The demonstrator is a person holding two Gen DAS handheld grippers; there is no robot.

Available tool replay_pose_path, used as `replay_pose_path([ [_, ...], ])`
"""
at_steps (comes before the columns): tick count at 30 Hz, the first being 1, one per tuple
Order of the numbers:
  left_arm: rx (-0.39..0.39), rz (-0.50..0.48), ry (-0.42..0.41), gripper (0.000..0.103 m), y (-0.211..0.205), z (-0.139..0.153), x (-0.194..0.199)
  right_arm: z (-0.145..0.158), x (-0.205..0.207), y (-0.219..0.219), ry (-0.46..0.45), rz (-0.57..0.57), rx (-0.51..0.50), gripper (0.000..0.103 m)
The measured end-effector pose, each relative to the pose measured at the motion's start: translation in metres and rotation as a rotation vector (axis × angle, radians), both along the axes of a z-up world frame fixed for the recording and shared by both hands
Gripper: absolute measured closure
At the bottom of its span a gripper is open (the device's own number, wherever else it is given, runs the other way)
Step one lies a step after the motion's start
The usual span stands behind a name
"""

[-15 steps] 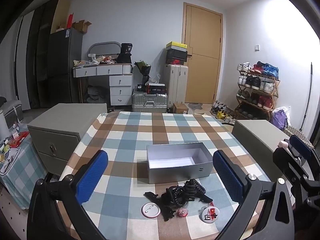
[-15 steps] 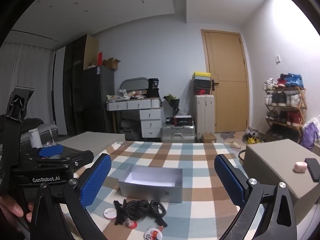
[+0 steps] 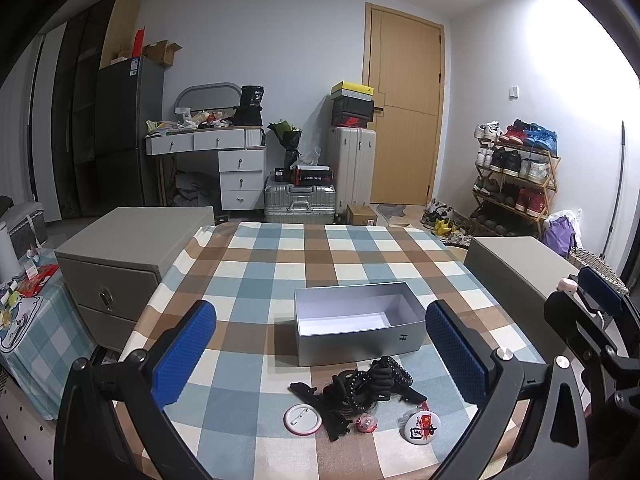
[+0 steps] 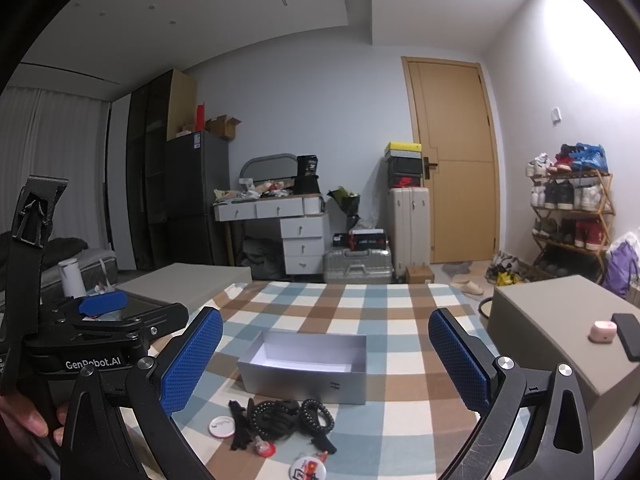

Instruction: Organize jewelry

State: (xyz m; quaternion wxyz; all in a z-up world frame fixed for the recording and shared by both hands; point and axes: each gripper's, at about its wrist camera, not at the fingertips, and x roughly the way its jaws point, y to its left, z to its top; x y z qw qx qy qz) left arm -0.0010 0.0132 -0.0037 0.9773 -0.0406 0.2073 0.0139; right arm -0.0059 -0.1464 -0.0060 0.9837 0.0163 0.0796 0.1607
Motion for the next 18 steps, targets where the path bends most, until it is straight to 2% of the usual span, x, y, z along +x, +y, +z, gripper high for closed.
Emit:
replay_pose_path([
  [18,-0.001,0.004,0.010,0.001,-0.0006,-0.0075,0.0001,0.0000,0.0004,-0.0070,0.016,0.008,0.007,0.000],
])
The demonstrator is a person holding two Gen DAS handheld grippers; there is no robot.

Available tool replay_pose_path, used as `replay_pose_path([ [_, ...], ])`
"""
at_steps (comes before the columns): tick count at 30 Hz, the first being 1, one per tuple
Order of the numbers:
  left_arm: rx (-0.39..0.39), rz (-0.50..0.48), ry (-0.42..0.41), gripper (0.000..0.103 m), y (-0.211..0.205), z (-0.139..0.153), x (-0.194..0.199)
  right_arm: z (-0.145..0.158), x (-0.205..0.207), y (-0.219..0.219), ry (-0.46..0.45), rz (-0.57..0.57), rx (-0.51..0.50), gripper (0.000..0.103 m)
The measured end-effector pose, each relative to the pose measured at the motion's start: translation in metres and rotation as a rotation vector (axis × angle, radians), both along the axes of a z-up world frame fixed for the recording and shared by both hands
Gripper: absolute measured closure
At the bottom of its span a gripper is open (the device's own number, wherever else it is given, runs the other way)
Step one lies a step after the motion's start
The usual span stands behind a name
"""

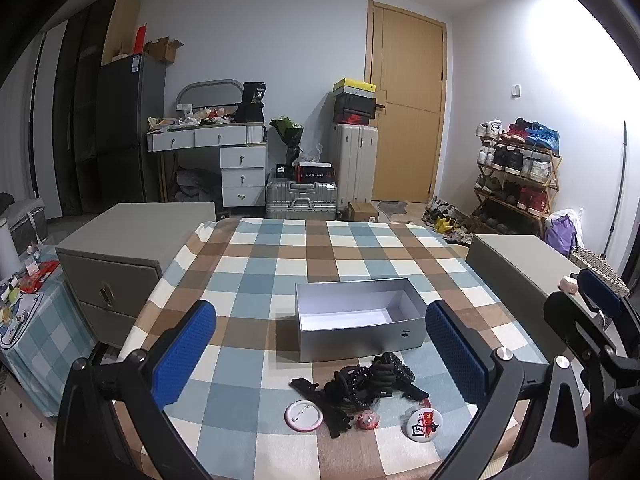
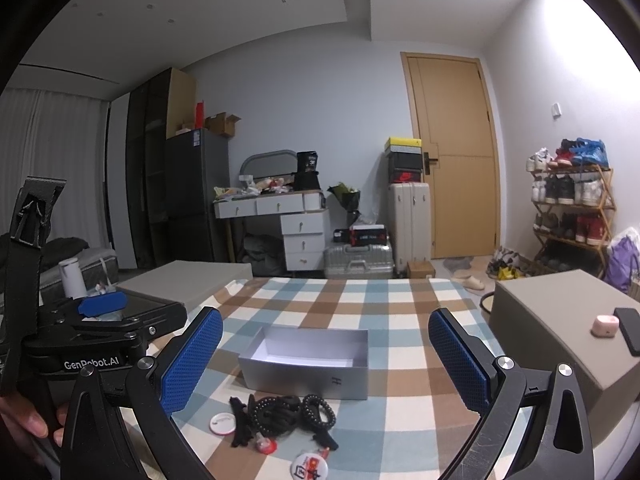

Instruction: Organize jewelry

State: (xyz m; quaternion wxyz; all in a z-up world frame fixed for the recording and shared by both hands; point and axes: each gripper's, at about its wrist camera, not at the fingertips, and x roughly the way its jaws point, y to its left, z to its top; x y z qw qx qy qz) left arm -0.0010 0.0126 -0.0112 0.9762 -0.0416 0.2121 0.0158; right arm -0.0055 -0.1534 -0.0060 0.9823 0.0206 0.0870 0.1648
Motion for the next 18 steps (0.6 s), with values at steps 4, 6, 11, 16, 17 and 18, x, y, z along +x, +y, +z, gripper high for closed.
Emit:
replay_pose_path([
  [4,-0.005,-0.004,0.007,0.001,0.002,-0.001,0.001,-0.002,0.002,0.000,0.005,0.000,-0.015,0.000],
  [6,-0.010,-0.008,0.014,0.001,0.003,-0.002,0.002,-0.003,0.004,0.001,0.001,-0.003,-0.022,0.000],
  [11,-0.058,-0.075,0.094,0.001,0.013,-0.021,0.016,-0.007,0.007,-0.005,0.004,-0.015,-0.011,0.000],
  [16,-0.074,-0.152,0.185,0.001,0.017,-0.051,0.031,-0.018,0.014,-0.009,0.022,-0.028,-0.007,0.000],
  [17,-0.069,-0.173,0.197,0.001,0.016,-0.056,0.031,-0.020,0.016,-0.010,0.029,-0.029,-0.008,0.000],
  [18,-0.067,-0.191,0.206,0.001,0.014,-0.059,0.031,-0.023,0.019,-0.011,0.044,-0.029,-0.007,0.000],
])
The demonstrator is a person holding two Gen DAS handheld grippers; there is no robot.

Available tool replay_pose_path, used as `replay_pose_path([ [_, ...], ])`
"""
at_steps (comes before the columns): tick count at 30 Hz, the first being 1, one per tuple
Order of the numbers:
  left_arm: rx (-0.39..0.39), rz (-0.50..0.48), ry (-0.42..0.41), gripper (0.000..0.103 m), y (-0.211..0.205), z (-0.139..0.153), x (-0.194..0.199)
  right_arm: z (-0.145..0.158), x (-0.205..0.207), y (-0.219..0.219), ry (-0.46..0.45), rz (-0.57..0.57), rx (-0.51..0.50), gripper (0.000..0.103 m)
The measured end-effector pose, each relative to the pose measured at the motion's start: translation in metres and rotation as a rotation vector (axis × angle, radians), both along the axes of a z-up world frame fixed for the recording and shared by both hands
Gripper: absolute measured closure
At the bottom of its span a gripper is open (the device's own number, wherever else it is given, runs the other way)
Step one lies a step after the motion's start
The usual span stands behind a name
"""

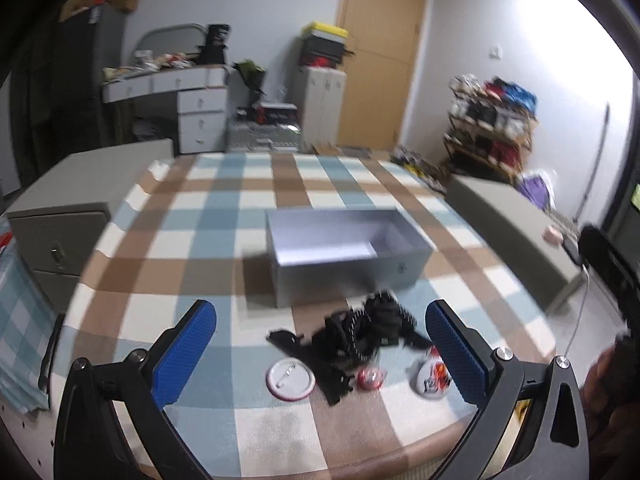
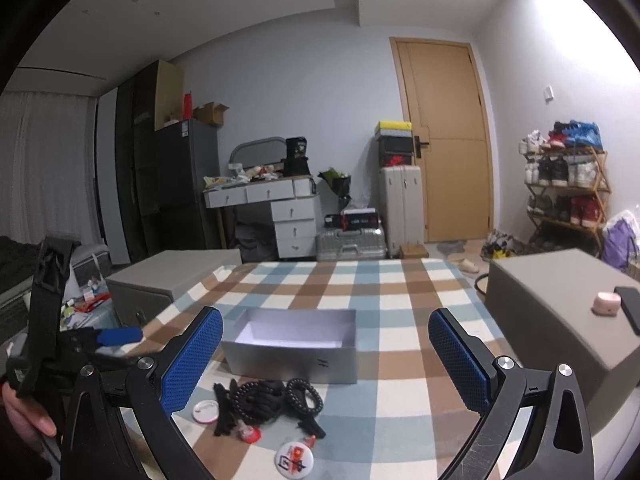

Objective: Organize jewelry
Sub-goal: 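Lower the left gripper onto the plain white red-rimmed badge and grasp it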

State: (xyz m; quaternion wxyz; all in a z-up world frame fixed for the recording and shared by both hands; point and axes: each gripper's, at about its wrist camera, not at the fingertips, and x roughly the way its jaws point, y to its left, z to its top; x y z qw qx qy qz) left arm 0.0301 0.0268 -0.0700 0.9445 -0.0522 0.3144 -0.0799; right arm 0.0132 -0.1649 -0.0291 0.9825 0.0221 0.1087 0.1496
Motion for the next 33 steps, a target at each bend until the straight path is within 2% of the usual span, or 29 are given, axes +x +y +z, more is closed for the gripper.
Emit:
replay_pose_path([
  [5,-0.004,-0.086,0.077,0.001,-0.007,-0.019,0.008,-0.017,0.016,-0.004,0.059,0.002,-0.001,0.000],
  [9,-0.009,-0.126,0.105,0.002,-0.006,-0.025,0.017,-0.028,0.023,-0.004,0.116,0.010,-0.005,0.000],
  [13,-0.045,-0.178,0.146,0.012,0.000,-0.034,0.027,-0.037,0.029,-0.003,0.145,0.025,0.002,0.000],
  [17,-0.048,-0.187,0.176,0.023,0.008,-0.041,0.025,-0.044,0.037,0.000,0.174,0.036,0.036,0.000],
  [21,-0.050,-0.189,0.224,0.029,0.019,-0.051,0.023,-0.050,0.044,0.001,0.193,0.044,0.045,0.000],
  [23,-0.049,-0.194,0.243,0.039,0.021,-0.057,0.021,-0.051,0.047,0.001,0.198,0.048,0.038,0.000],
  [27,-0.059,-0.212,0.261,0.043,0.023,-0.062,0.022,-0.053,0.049,0.002,0.206,0.054,0.027,0.000],
  [29,-0.036,-0.226,0.255,0.048,0.022,-0.061,0.020,-0.053,0.051,0.002,0.211,0.054,0.004,0.000],
  [33,0.030,-0.288,0.236,0.049,0.022,-0.063,0.019,-0.053,0.054,0.001,0.218,0.052,-0.026,0.000],
])
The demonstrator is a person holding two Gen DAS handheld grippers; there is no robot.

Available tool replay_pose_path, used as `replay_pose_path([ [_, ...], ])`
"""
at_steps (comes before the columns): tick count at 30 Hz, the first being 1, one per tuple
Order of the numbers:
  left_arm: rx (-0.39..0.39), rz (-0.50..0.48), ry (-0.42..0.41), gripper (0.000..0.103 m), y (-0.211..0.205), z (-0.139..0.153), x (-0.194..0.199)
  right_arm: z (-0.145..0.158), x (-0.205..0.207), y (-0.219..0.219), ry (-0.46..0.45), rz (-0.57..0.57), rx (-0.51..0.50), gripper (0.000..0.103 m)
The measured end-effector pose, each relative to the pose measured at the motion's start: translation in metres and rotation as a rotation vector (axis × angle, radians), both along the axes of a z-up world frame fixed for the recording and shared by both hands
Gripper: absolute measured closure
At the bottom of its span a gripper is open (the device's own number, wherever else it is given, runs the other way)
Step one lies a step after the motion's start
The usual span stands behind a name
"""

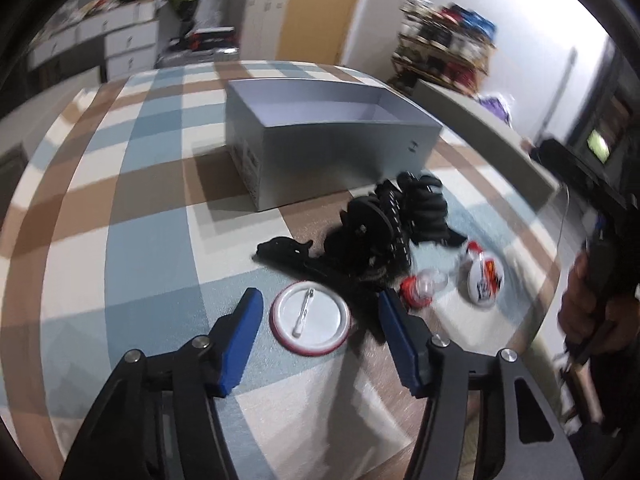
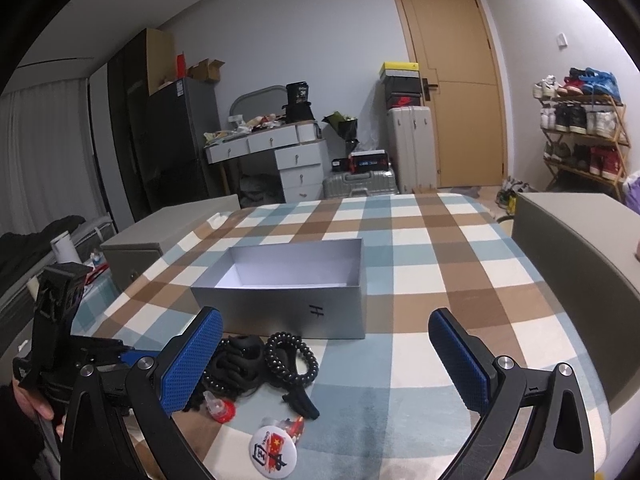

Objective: Organize jewelry
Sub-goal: 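Lower the left gripper onto the plain white red-rimmed badge and grasp it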

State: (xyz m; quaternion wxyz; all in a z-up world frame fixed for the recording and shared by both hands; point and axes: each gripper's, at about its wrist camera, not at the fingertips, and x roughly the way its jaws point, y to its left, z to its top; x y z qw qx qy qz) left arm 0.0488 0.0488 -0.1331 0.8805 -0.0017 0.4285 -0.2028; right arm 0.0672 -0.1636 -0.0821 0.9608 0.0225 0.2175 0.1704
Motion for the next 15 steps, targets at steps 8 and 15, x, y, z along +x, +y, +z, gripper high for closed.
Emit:
replay_pose_path([
  [8,0.097,-0.121,-0.053,0.061,0.003,-0.004,0.003,0.000,0.000,0.003,0.002,0.002,-0.011,0.000],
  [15,0.188,-0.150,-0.058,0.066,-0.004,-0.003,0.004,-0.004,-0.003,0.005,0.035,0.005,-0.043,0.000],
])
